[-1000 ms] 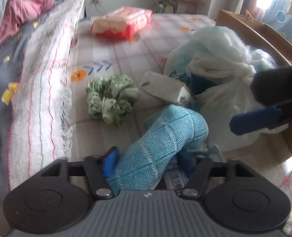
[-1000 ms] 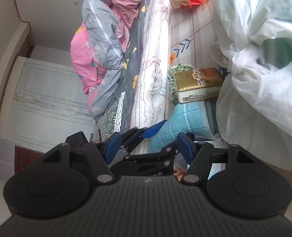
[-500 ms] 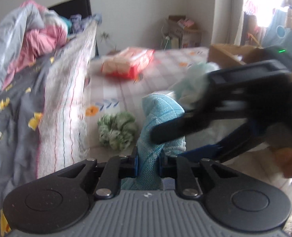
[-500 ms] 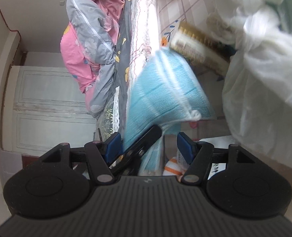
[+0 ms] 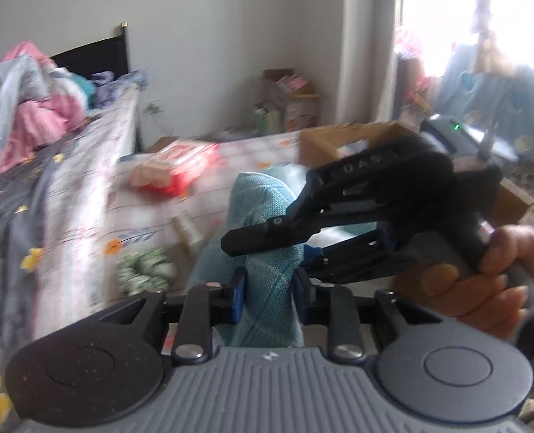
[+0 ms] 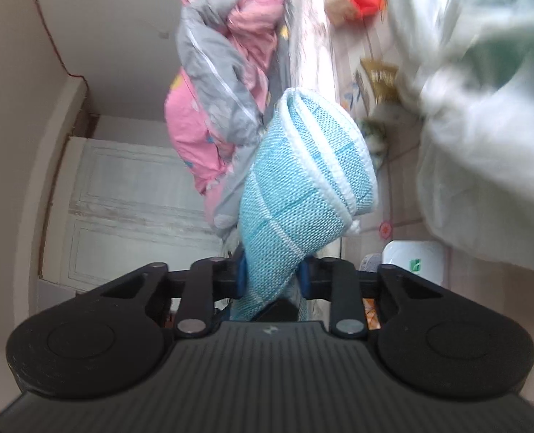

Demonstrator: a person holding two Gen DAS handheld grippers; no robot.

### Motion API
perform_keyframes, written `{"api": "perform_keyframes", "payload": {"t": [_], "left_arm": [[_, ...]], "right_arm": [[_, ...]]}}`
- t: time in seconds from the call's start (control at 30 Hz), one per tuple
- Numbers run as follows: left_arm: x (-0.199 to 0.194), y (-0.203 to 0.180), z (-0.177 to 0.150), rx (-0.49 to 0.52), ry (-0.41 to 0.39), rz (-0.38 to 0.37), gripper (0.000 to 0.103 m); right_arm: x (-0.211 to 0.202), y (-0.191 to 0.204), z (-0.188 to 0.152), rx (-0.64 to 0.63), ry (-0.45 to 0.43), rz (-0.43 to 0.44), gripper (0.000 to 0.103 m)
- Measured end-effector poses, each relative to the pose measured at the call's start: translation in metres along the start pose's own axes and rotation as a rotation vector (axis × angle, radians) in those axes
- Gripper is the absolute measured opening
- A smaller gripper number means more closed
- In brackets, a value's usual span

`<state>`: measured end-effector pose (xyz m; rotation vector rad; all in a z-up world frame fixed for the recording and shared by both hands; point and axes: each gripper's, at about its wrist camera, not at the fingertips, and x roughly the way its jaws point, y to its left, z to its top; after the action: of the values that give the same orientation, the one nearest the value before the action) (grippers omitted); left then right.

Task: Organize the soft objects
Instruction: 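Carry the towel with the right tool into the cardboard box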

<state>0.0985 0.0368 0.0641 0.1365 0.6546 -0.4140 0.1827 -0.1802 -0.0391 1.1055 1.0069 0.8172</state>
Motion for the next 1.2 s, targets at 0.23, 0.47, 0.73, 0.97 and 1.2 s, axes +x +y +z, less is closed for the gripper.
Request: {"api": "perform_keyframes", "payload": {"t": [0.23,0.47,0.73,0.97,1.2], "left_arm": [[0.004,-0.028,0.013,-0.035,-0.05,-0.128,0.048],[0.025,-0.035,0.012,-0.085,-0.011,-0.125,0.048],[0.031,-0.024,0.002,-0.166,0.029,-0.094,0.049],[0.031,-0.016,-0.004,-0.202,0.055,-0.077,0.05],[0.032,-0.005,-0.011,-0.234,0.068,-0.071,0.053]], "right_arm": [[-0.111,0.013,0.026,-0.098,-0.18,-0.061,0.019],[-0.238,0.037,0.066,-0.296,-0.353,-0.381,0.019],[-0.245,0.009,0.117,-0.459,-0.156,-0.938,0.022],[-0.148,-0.068,0.156,-0.393,0.043,-1.11,0.045],[-0.151,-0.045,0.157,-0.386,-0.095,-1.053,0.059]]}}
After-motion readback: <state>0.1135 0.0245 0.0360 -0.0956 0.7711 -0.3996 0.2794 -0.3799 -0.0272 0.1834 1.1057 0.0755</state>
